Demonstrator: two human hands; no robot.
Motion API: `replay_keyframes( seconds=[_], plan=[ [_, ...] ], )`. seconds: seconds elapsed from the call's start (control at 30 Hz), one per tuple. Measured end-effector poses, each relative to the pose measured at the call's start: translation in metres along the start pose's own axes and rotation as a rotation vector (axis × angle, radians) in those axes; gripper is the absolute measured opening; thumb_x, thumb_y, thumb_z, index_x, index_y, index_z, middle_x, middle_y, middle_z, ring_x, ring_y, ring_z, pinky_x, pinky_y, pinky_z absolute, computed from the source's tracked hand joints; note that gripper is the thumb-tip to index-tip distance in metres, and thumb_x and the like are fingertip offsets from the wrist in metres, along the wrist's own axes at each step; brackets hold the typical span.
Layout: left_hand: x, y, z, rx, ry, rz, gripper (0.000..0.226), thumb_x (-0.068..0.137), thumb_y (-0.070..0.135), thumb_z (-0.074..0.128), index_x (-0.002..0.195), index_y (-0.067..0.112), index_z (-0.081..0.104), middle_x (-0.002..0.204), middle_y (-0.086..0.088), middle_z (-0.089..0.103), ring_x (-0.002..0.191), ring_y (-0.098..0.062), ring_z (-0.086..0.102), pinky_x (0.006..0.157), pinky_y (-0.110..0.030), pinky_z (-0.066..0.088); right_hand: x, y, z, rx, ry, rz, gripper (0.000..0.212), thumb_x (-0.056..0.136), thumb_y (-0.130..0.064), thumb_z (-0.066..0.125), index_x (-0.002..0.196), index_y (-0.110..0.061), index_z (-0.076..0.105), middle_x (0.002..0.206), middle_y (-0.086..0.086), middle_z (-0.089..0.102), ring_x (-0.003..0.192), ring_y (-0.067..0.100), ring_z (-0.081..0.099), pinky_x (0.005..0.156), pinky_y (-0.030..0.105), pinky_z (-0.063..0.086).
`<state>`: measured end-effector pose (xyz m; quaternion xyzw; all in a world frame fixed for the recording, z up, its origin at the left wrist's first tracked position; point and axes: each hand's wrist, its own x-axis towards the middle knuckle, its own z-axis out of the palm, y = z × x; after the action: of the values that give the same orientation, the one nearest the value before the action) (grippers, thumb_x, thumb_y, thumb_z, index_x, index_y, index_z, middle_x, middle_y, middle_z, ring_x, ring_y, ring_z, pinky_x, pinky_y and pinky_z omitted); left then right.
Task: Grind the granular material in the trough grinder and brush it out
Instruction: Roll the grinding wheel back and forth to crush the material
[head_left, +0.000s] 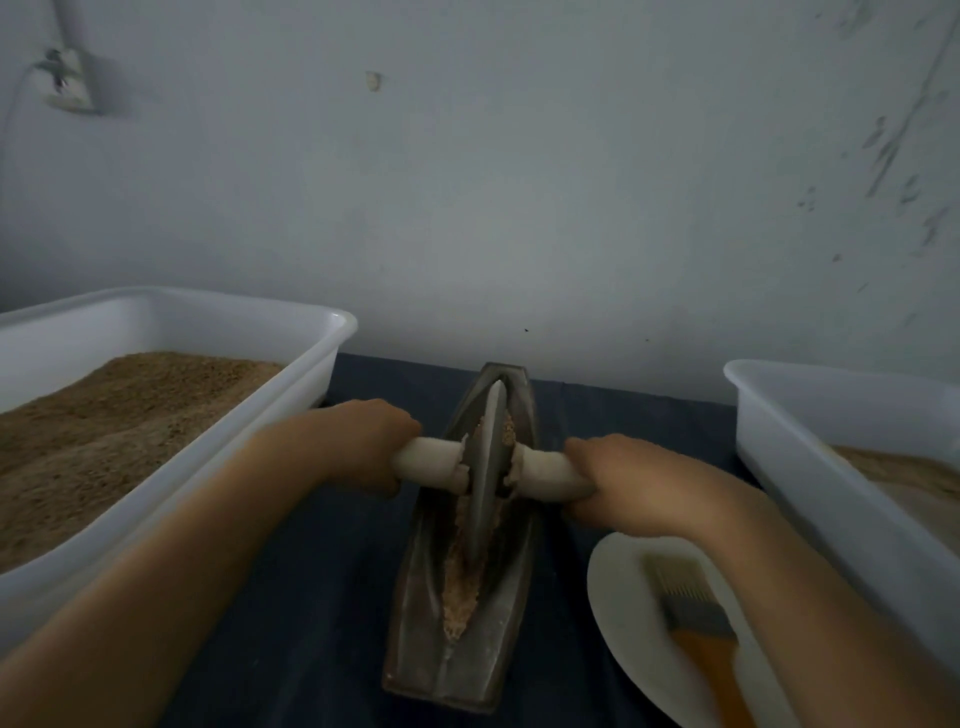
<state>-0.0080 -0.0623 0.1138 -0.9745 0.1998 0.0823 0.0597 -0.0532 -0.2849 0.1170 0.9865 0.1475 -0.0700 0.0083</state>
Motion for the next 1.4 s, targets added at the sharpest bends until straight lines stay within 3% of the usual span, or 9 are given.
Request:
replay_keyframes(
  seconds=[0.2, 0.4, 0.67, 0.8, 0.9, 1.13, 1.2, 1.27, 1.4],
  plan=[
    [-0.024, 0.001, -0.013, 0.023, -0.213, 0.055, 0.035, 0.083, 0.024, 0.066, 0.117, 0.020, 0.057, 0.110, -0.003, 0.066, 0.099, -0.017, 0.064, 0.089, -0.030, 0.050, -0.025, -0.011, -0.017, 0.066, -0.185, -0.052, 0.024, 0.088, -0.032, 0.060, 0.103, -0.014, 0.055, 0.097, 0.002, 0.058, 0.083, 0.013, 0.053, 0.061, 0.024, 0.038],
    [-0.014, 0.000, -0.008, -0.032, -0.160, 0.037, 0.040, 0.085, 0.023, 0.065, 0.124, 0.021, 0.053, 0.119, 0.001, 0.061, 0.108, -0.015, 0.057, 0.091, -0.025, 0.042, -0.012, -0.006, -0.011, 0.074, -0.156, -0.027, 0.025, 0.089, -0.029, 0.059, 0.107, -0.013, 0.054, 0.098, 0.004, 0.057, 0.082, 0.013, 0.052, 0.057, 0.021, 0.036],
    [0.025, -0.004, 0.018, -0.003, 0.330, -0.053, 0.029, 0.086, 0.026, 0.060, 0.113, 0.021, 0.049, 0.115, -0.001, 0.059, 0.106, -0.019, 0.057, 0.088, -0.032, 0.041, 0.031, 0.014, 0.026, -0.188, 0.472, 0.052, 0.023, 0.089, -0.028, 0.052, 0.109, -0.018, 0.045, 0.108, 0.001, 0.055, 0.098, 0.022, 0.051, 0.069, 0.030, 0.023],
    [0.029, -0.004, 0.025, 0.040, 0.469, -0.055, 0.023, 0.088, 0.028, 0.056, 0.106, 0.020, 0.045, 0.113, 0.000, 0.058, 0.103, -0.020, 0.056, 0.087, -0.032, 0.037, 0.036, 0.014, 0.033, -0.221, 0.556, 0.062, 0.022, 0.088, -0.023, 0.053, 0.108, -0.017, 0.046, 0.106, 0.001, 0.055, 0.097, 0.022, 0.049, 0.069, 0.031, 0.020],
    [0.025, -0.005, 0.019, 0.035, 0.363, -0.027, 0.027, 0.088, 0.028, 0.057, 0.111, 0.019, 0.047, 0.115, -0.002, 0.058, 0.106, -0.020, 0.056, 0.087, -0.031, 0.039, 0.030, 0.014, 0.028, -0.207, 0.461, 0.045, 0.020, 0.090, -0.023, 0.051, 0.107, -0.017, 0.045, 0.107, 0.002, 0.055, 0.096, 0.022, 0.051, 0.069, 0.030, 0.024],
    [-0.008, 0.001, -0.007, -0.014, -0.145, 0.012, 0.041, 0.084, 0.024, 0.066, 0.123, 0.020, 0.052, 0.119, -0.001, 0.060, 0.107, -0.016, 0.058, 0.093, -0.029, 0.045, -0.007, -0.005, -0.006, 0.006, -0.084, -0.002, 0.021, 0.089, -0.030, 0.057, 0.102, -0.015, 0.050, 0.093, -0.001, 0.052, 0.081, 0.013, 0.051, 0.055, 0.021, 0.035],
    [-0.017, 0.001, -0.012, 0.003, -0.217, 0.036, 0.039, 0.084, 0.024, 0.066, 0.121, 0.019, 0.055, 0.114, -0.003, 0.064, 0.102, -0.017, 0.062, 0.092, -0.030, 0.049, -0.018, -0.008, -0.014, 0.063, -0.181, -0.027, 0.026, 0.087, -0.032, 0.060, 0.104, -0.013, 0.055, 0.095, 0.002, 0.058, 0.083, 0.015, 0.056, 0.063, 0.025, 0.043],
    [-0.022, 0.000, -0.014, 0.001, -0.251, 0.042, 0.038, 0.084, 0.023, 0.066, 0.120, 0.018, 0.055, 0.112, -0.005, 0.065, 0.099, -0.018, 0.064, 0.090, -0.030, 0.051, -0.024, -0.010, -0.018, 0.082, -0.214, -0.036, 0.027, 0.087, -0.034, 0.061, 0.104, -0.014, 0.056, 0.099, 0.003, 0.060, 0.089, 0.018, 0.059, 0.072, 0.031, 0.047],
    [-0.015, 0.000, -0.009, -0.038, -0.201, 0.043, 0.036, 0.085, 0.022, 0.066, 0.119, 0.018, 0.055, 0.114, -0.003, 0.064, 0.099, -0.014, 0.061, 0.086, -0.024, 0.047, -0.016, -0.010, -0.014, 0.065, -0.160, -0.027, 0.023, 0.088, -0.029, 0.060, 0.103, -0.012, 0.054, 0.093, 0.002, 0.057, 0.080, 0.014, 0.054, 0.060, 0.024, 0.038]
  ],
)
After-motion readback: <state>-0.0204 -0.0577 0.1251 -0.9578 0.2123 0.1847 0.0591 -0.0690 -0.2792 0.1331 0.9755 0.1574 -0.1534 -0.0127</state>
